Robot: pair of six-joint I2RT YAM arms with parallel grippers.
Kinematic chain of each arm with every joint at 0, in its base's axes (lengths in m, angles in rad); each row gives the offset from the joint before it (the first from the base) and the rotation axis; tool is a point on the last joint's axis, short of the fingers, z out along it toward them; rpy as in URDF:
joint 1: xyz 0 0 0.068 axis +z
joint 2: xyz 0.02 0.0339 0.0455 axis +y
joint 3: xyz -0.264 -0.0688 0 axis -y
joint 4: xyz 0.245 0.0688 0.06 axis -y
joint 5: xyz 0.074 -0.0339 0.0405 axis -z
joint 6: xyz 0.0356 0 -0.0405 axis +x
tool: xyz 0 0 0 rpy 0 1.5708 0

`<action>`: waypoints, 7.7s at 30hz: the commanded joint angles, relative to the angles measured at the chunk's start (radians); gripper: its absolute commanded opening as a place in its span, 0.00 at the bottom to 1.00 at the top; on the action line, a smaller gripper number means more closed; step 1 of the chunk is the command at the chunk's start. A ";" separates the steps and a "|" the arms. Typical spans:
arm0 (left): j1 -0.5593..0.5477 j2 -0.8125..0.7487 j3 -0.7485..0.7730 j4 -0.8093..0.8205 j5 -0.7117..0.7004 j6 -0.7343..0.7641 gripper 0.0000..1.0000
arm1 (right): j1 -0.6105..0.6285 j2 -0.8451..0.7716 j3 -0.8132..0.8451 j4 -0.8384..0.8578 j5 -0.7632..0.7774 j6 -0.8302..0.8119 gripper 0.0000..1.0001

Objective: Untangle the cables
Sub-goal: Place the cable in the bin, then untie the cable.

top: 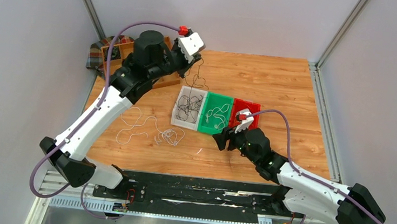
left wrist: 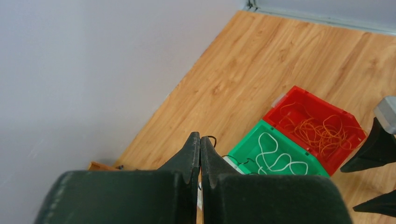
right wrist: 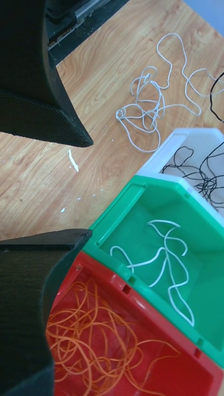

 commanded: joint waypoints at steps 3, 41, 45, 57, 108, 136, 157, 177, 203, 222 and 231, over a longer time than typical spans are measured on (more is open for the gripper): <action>-0.014 0.039 -0.061 -0.024 -0.102 0.094 0.00 | -0.022 -0.002 -0.088 0.129 0.049 0.054 0.63; -0.027 0.447 -0.153 0.003 -0.094 0.361 0.00 | -0.133 -0.077 -0.262 0.269 0.038 0.175 0.62; -0.027 0.455 -0.222 0.012 -0.118 0.353 0.00 | -0.134 -0.079 -0.263 0.270 0.036 0.178 0.61; -0.014 0.610 -0.180 0.017 -0.166 0.413 0.00 | -0.139 -0.086 -0.279 0.285 0.043 0.193 0.61; -0.026 0.380 -0.263 -0.233 -0.114 0.078 0.75 | -0.144 -0.047 -0.283 0.324 0.006 0.206 0.56; -0.003 0.508 -0.094 -0.101 -0.128 0.223 0.01 | -0.164 -0.040 -0.287 0.330 -0.008 0.221 0.51; 0.017 0.592 -0.249 0.074 -0.159 0.156 0.09 | -0.180 -0.022 -0.286 0.340 -0.021 0.237 0.50; 0.012 0.458 0.021 -0.370 -0.069 0.149 0.99 | -0.184 -0.025 -0.287 0.341 -0.035 0.235 0.49; 0.532 0.102 -0.349 -0.521 0.002 0.440 0.90 | -0.184 -0.036 -0.289 0.340 -0.044 0.227 0.50; 0.564 0.252 -0.539 -0.288 -0.120 0.852 0.65 | -0.185 -0.020 -0.276 0.333 -0.050 0.229 0.49; 0.536 0.150 -0.547 -0.319 -0.089 0.780 0.01 | -0.185 -0.022 -0.267 0.315 -0.051 0.223 0.48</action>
